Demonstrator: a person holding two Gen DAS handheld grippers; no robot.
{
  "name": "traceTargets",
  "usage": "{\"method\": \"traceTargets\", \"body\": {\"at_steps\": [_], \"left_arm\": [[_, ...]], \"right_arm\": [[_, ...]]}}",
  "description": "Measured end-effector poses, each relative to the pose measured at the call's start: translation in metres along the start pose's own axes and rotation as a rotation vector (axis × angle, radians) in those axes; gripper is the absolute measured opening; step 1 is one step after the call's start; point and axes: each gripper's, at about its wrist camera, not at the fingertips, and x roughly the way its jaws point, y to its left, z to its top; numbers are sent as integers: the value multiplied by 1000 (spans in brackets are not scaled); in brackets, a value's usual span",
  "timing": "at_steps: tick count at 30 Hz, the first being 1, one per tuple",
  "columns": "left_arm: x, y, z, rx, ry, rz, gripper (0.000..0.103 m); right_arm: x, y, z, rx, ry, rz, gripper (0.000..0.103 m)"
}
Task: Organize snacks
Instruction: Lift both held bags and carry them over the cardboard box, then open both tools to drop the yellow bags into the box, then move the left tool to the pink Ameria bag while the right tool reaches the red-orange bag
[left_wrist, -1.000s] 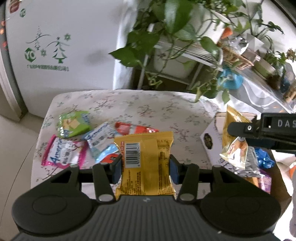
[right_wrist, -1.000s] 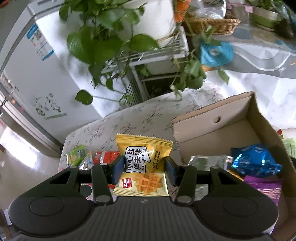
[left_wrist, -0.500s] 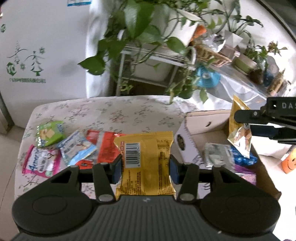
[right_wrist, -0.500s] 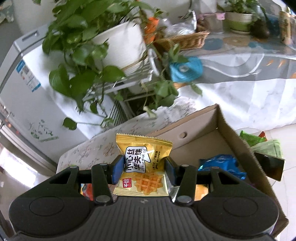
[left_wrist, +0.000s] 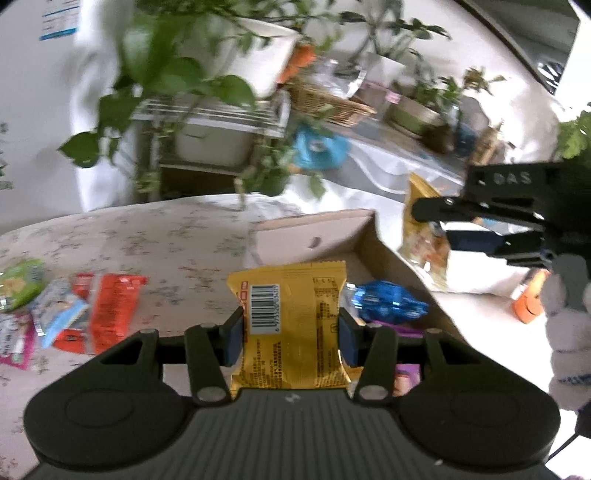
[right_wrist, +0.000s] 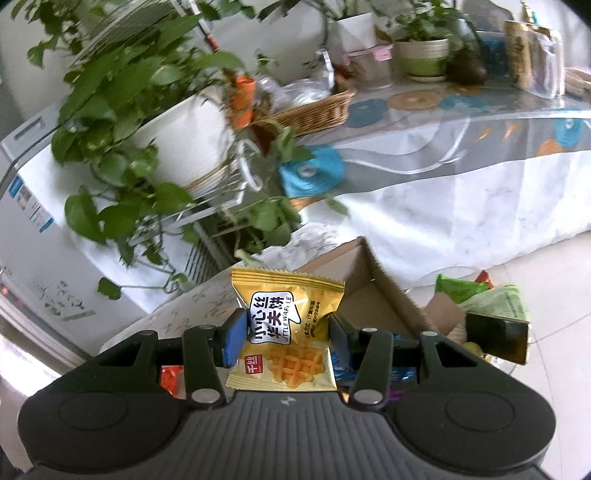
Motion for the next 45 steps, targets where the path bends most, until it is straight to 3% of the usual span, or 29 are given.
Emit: {"method": "traceTargets", "body": {"at_steps": [16, 27, 37, 45], "left_arm": [[24, -55, -23, 66, 69, -109, 49], [40, -74, -29, 90, 123, -69, 50], [30, -75, -23, 170, 136, -4, 87], [13, -58, -19, 205, 140, 21, 94]], "right_arm": [[-9, -35, 2, 16, -1, -56, 55], [3, -50, -3, 19, 67, -89, 55], [3, -48, -2, 61, 61, -76, 76], [3, -42, -1, 58, 60, -52, 87]]}}
